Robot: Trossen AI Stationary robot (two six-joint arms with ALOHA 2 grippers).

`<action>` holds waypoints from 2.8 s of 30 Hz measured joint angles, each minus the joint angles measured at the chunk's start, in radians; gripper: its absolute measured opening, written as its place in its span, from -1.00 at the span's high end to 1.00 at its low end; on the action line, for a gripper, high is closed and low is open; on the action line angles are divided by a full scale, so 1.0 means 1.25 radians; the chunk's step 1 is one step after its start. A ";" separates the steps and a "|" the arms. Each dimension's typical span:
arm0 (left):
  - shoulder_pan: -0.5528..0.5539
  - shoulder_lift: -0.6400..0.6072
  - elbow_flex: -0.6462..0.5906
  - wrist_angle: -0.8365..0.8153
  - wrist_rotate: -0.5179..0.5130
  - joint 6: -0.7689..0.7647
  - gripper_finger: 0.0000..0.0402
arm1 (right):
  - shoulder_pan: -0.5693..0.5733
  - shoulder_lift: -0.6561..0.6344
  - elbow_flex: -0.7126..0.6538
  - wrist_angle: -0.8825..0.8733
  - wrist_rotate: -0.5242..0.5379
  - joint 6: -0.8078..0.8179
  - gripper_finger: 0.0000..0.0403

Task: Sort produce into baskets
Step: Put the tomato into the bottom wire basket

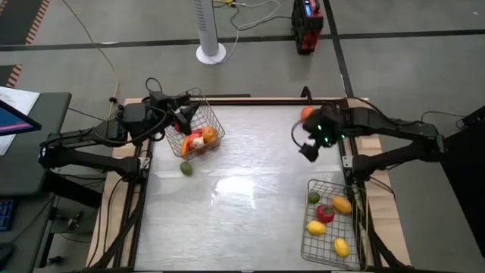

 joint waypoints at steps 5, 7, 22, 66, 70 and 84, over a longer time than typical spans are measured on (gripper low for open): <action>0.000 0.000 0.000 0.002 0.024 -0.041 -0.22 | -0.125 0.056 0.000 -0.039 0.142 -0.051 -0.90; 0.000 0.000 0.000 0.002 0.025 -0.057 -0.22 | -0.166 0.080 0.000 -0.045 0.238 -0.067 -0.90; 0.000 0.001 0.000 -0.003 0.060 -0.087 -0.22 | -0.465 0.086 -0.188 0.107 0.204 -0.090 -0.90; 0.001 0.001 0.000 -0.078 0.141 -0.103 -0.22 | -0.647 -0.012 -0.523 0.412 0.201 0.241 -0.88; 0.001 0.001 0.000 -0.076 0.129 -0.106 -0.22 | -0.647 -0.012 -0.540 0.423 0.188 0.221 -0.76; 0.001 0.001 0.000 -0.076 0.118 -0.099 -0.22 | -0.644 -0.012 -0.542 0.426 0.143 0.132 -0.22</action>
